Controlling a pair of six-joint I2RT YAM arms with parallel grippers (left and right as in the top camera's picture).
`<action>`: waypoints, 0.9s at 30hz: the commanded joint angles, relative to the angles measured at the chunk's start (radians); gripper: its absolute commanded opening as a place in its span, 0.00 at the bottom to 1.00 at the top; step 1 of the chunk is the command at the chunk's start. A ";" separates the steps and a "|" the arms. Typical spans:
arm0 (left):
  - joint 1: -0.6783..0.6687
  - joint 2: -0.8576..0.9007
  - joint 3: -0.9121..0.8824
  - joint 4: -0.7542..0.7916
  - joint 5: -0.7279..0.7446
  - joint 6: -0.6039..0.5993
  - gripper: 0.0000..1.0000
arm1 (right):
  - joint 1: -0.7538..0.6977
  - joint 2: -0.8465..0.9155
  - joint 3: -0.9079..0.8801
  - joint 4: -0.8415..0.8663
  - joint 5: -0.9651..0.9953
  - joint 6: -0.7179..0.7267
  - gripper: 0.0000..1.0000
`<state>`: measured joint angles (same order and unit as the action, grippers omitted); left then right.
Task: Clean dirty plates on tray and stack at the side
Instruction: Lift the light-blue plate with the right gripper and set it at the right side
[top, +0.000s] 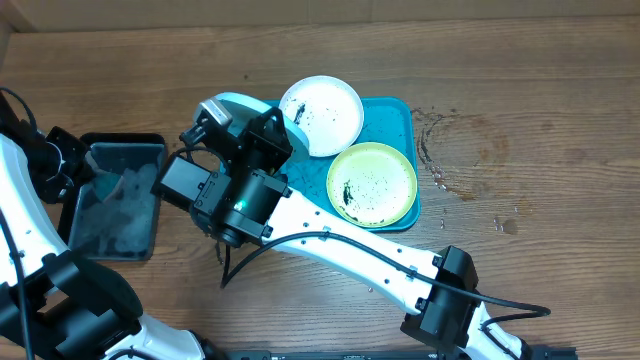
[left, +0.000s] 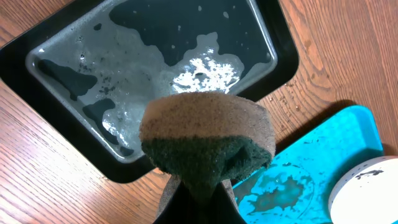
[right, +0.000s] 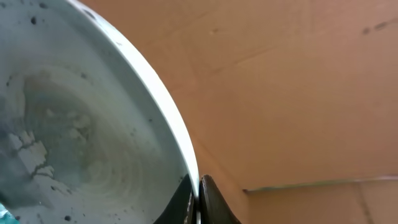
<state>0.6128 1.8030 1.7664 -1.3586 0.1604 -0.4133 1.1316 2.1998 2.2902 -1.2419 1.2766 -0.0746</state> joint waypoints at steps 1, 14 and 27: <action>-0.005 0.003 0.007 -0.003 -0.002 -0.010 0.04 | 0.000 -0.045 0.028 0.007 0.072 -0.034 0.04; -0.005 0.003 0.007 -0.003 -0.003 -0.010 0.04 | -0.148 -0.045 0.028 -0.060 -0.613 0.188 0.04; -0.006 0.003 0.007 -0.003 0.010 -0.010 0.04 | -0.782 -0.045 0.021 -0.359 -1.491 0.214 0.04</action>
<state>0.6106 1.8030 1.7664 -1.3617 0.1608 -0.4133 0.4652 2.1998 2.2906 -1.5425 -0.0647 0.1234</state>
